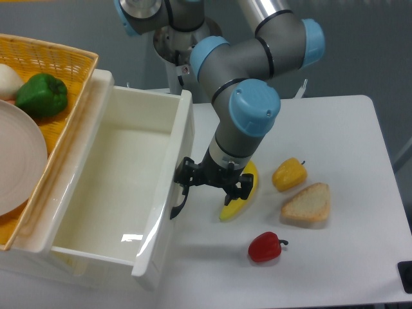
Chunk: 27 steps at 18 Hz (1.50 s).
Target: Slide open the top white drawer
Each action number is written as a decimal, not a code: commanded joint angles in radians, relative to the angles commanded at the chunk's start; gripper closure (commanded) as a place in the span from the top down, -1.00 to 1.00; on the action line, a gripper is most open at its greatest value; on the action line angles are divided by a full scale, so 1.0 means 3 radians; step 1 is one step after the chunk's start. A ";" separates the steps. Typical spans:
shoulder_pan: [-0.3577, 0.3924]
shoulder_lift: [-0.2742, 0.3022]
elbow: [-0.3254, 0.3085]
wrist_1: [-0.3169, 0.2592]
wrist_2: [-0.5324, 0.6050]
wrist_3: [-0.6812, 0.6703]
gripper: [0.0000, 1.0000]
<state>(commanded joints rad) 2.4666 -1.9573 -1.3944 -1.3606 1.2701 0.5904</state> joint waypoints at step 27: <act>0.0286 -0.0123 -0.0010 -0.0005 -0.0414 -0.0143 1.00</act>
<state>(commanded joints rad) 2.5525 -1.9942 -1.3975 -1.3622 1.1460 0.5476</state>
